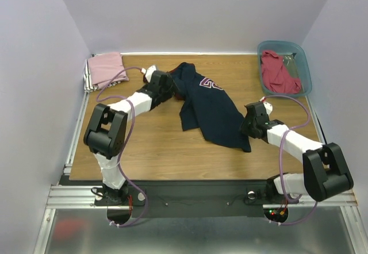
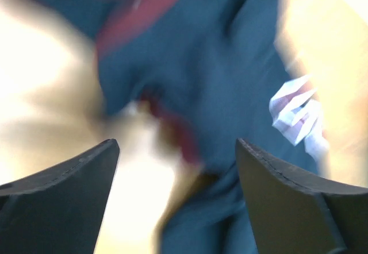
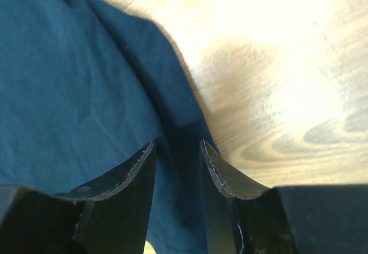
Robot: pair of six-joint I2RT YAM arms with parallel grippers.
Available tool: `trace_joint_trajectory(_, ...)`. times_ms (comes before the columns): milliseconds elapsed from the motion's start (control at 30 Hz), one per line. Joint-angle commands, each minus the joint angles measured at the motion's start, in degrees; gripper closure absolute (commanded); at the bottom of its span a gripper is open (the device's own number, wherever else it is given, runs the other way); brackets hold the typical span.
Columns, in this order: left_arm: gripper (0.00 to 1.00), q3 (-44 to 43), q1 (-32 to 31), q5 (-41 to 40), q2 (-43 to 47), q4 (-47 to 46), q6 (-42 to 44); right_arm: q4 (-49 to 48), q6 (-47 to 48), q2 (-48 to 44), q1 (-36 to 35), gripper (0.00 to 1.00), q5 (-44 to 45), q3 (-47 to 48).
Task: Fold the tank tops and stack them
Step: Flatten the tank top out
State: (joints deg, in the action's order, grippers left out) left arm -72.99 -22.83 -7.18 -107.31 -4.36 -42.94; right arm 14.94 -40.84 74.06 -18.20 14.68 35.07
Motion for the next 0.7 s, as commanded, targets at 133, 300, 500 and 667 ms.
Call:
trace_joint_trajectory(133,0.19,23.0,-5.9,-1.2,18.0,-3.4,-4.4,-4.8,1.7,2.2,1.0,0.58,0.9,4.5)
trace_joint_trajectory(300,0.37,29.6,-8.8,2.8,17.6,-6.8,-6.5,-4.9,2.0,2.1,1.1,0.58,0.7,5.0)
trace_joint_trajectory(500,0.43,29.1,-10.9,4.3,14.5,-8.4,-7.1,-4.9,2.0,0.0,1.2,0.58,0.7,3.9)
trace_joint_trajectory(667,0.42,30.0,-13.1,3.1,14.7,-7.9,-7.9,-4.9,2.1,-1.3,1.2,0.58,0.3,3.6)
